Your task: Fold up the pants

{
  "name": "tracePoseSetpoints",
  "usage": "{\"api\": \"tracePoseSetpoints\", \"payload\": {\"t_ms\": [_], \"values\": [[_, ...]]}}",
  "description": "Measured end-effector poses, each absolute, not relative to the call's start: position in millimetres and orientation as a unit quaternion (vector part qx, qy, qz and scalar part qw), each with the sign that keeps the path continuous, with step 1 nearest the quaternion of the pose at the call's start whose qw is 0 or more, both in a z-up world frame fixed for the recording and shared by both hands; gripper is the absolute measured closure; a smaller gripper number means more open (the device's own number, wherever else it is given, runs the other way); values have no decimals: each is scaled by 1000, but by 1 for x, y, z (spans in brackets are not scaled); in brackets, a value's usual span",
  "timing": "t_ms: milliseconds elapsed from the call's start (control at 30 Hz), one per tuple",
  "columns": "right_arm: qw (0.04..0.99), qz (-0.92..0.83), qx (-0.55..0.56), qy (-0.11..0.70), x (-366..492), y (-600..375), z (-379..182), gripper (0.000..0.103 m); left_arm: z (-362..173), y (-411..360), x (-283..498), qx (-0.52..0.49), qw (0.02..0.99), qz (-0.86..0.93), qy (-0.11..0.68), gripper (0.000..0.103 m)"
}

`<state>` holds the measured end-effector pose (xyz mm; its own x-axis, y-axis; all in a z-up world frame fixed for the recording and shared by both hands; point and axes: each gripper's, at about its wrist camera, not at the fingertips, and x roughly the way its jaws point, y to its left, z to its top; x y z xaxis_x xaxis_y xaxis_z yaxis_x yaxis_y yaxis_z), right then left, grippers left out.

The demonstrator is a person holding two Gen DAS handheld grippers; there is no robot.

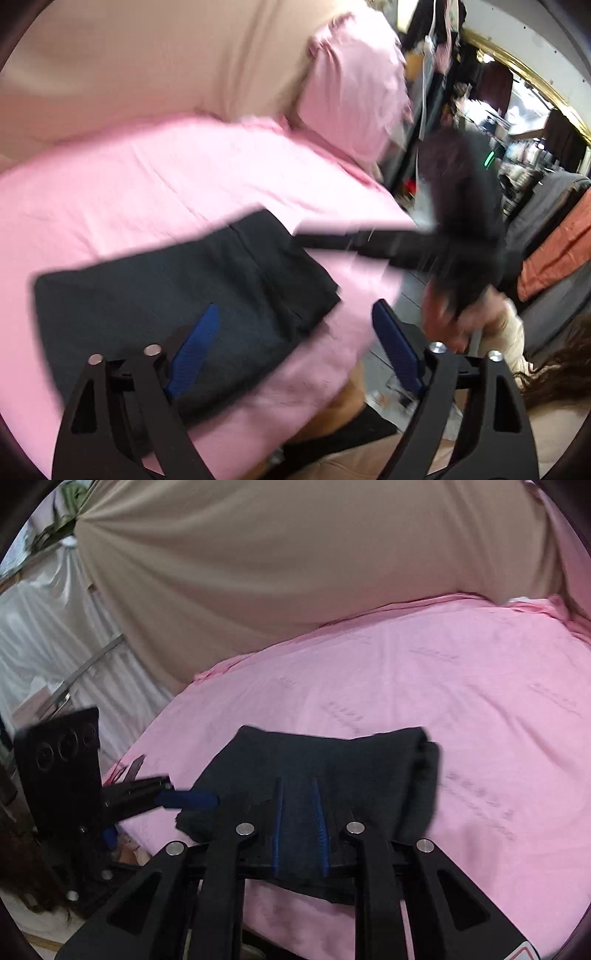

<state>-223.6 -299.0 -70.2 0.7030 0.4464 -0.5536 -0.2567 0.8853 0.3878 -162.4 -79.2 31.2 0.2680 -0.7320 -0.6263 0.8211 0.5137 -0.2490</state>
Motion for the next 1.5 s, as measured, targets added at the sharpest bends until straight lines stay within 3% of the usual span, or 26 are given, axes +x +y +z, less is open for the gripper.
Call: {"api": "tracePoseSetpoints", "payload": {"t_ms": [100,133,200,267,367,400,433,467,667,933,1067,1467,1500], "values": [[913,92,92,386,-193,-310,-110,95,36,-57,-150,83,851,-389,342,17],[902,80,134,402,-191,-335,-129,103,31,-49,-142,103,875,-326,343,17],[888,94,234,384,-202,-368,-134,103,19,-39,-130,127,894,-243,355,17],[910,35,186,368,-222,-362,-115,103,-1,-25,-110,138,901,-153,383,17],[916,16,177,361,-240,-354,-99,78,-18,-1,-87,82,890,-112,435,17],[917,5,175,358,-240,-354,-104,52,-23,6,-82,58,883,-116,452,17],[919,-4,166,358,-238,-350,-105,37,-29,12,-78,32,873,-121,470,17],[918,-6,159,364,-238,-350,-107,35,-35,16,-74,14,865,-125,486,15],[884,4,198,423,-233,-355,-136,29,-61,21,-72,-5,851,-114,513,10],[872,55,257,414,-231,-360,-142,18,-64,18,-67,-15,842,-132,523,9],[873,73,255,410,-220,-358,-142,17,-67,9,-65,1,842,-134,522,5],[879,118,253,386,-191,-354,-145,16,-69,-20,-49,23,844,-145,515,5],[880,118,253,385,-190,-354,-146,19,-69,-23,-48,22,844,-152,515,8]]}}
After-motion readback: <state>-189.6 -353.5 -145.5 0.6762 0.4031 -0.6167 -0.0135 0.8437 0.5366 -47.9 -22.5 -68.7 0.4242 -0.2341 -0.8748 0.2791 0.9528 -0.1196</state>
